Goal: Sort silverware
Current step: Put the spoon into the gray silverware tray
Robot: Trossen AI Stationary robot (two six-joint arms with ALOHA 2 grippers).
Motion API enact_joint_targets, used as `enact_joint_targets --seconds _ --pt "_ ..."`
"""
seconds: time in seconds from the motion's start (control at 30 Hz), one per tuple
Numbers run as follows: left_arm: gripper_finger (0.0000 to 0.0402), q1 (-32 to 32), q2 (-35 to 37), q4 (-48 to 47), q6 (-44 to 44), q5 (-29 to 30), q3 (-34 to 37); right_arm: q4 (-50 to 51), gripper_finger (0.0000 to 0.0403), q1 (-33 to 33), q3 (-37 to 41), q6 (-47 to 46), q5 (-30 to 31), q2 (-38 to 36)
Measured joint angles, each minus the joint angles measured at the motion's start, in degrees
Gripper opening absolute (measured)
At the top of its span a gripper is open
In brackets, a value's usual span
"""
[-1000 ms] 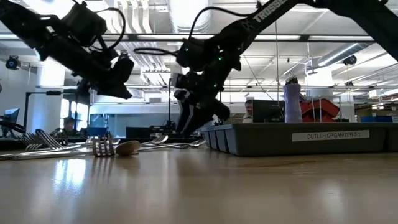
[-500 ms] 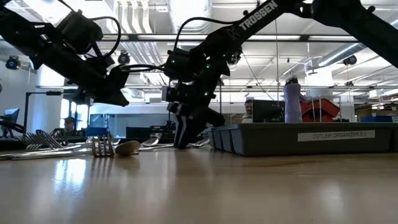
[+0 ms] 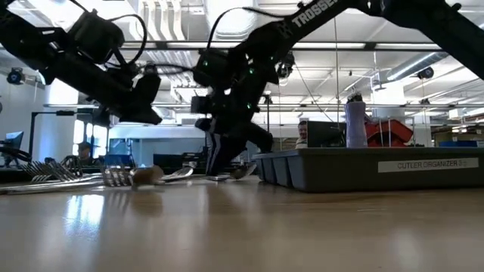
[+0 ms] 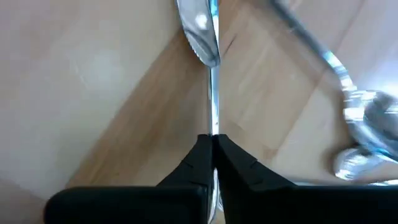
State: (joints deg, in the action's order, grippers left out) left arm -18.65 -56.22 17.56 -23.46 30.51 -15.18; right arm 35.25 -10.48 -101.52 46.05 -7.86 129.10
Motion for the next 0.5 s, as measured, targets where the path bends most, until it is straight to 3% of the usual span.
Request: enact_joint_targets --seconds 0.2,0.5 --pt "0.0025 0.0 4.0 0.1 3.3 -0.1 -0.9 0.6 0.0001 -0.8 -2.5 0.7 4.2 -0.7" --pt "0.0025 0.3 7.1 -1.1 3.9 -0.1 -0.7 6.9 0.0 -2.2 -3.2 -0.8 4.2 -0.7"
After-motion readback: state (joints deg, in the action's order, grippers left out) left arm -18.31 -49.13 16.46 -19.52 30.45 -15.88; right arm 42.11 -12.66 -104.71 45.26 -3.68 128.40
